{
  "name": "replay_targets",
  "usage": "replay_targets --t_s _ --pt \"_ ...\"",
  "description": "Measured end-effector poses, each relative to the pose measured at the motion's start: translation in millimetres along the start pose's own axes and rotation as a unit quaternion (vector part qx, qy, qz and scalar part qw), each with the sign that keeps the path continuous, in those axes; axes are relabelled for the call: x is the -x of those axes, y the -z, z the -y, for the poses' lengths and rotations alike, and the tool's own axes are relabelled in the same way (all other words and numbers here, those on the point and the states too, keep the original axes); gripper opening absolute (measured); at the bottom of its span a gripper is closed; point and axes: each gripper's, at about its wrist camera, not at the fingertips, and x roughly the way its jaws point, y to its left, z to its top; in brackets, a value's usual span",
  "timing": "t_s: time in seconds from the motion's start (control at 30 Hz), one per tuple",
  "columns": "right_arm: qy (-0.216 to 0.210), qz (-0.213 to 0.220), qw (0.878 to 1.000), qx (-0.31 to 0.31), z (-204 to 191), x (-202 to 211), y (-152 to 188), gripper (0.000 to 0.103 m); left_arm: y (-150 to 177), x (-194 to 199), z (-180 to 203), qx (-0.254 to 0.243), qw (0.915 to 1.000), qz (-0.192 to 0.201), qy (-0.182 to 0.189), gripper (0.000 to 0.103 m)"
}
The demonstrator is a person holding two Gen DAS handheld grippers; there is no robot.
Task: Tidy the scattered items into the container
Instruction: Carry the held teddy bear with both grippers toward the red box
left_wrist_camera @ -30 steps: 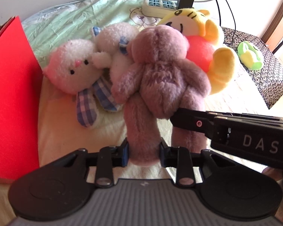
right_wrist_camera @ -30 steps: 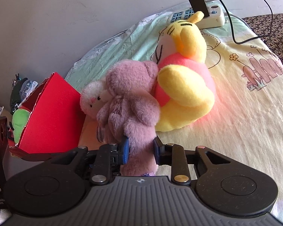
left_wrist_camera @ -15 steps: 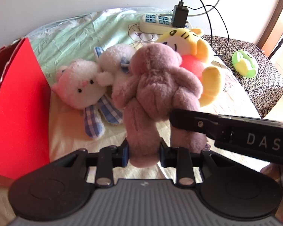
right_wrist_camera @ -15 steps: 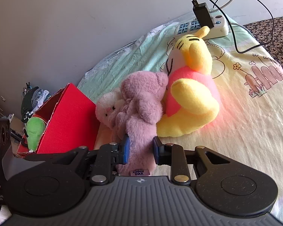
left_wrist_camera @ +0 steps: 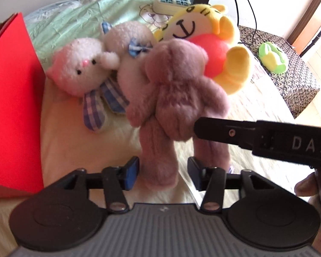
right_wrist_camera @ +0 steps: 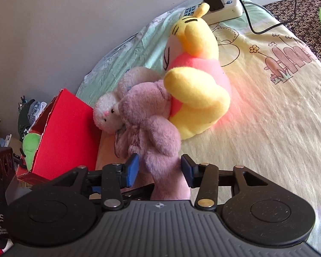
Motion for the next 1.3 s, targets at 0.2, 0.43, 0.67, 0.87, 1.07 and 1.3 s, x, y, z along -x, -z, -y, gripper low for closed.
replay_targets --t_s 0.2,0.43,0.67,0.87,1.07,1.3 --pt "-0.006 -0.005 1.0 0.0 1.0 -16.6 -5.0 0.061 -8.4 -12.4 -1.0 -0.001 0.9999 -0.004 -0.01 0.062" --pt "-0.024 -0.002 0.998 0.052 -12.5 -17.6 -2.5 0.04 -8.6 -19.4 1.6 0.001 0.9998 -0.007 -0.017 0.047" --pt "-0.047 0.009 0.998 0.041 -9.1 -11.5 -3.6 0.031 -7.6 -17.4 -1.0 0.005 0.9998 -0.004 -0.021 0.031" --pt "-0.05 0.015 0.998 0.045 -12.0 -7.7 -2.7 0.028 -5.8 -11.8 -1.8 0.008 0.9998 0.002 -0.02 0.029" --pt "-0.053 0.022 0.997 0.05 -15.5 -0.8 -0.8 0.027 -4.0 -1.5 -1.4 0.009 0.9997 0.015 -0.018 0.028" --pt "-0.059 0.038 0.996 0.054 -20.1 8.3 -1.3 0.027 -6.4 14.0 1.2 0.001 0.9992 0.033 -0.021 0.026"
